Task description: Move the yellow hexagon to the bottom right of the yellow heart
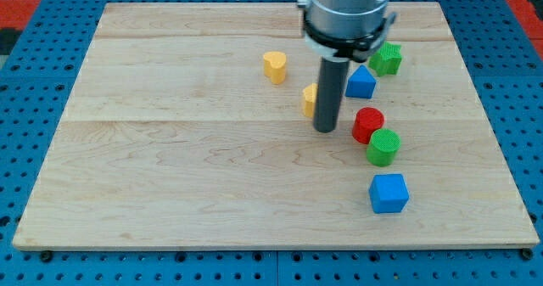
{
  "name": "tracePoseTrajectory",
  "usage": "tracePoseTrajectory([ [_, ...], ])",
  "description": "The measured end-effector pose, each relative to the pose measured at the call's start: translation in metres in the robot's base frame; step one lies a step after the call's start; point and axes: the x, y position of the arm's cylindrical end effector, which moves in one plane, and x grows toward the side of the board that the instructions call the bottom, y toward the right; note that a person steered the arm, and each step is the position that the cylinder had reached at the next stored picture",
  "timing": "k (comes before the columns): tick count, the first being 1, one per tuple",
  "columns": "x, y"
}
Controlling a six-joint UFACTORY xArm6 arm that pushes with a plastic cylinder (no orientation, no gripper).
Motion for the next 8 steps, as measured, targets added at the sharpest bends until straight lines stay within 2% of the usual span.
tracePoseTrajectory([
  [1, -0.023, -0.004],
  [3, -0.026, 0.022],
  [4, -0.047, 0.024],
  [6, -0.051, -0.005],
  [7, -0.039, 0.033],
  [8, -0.045, 0.098],
])
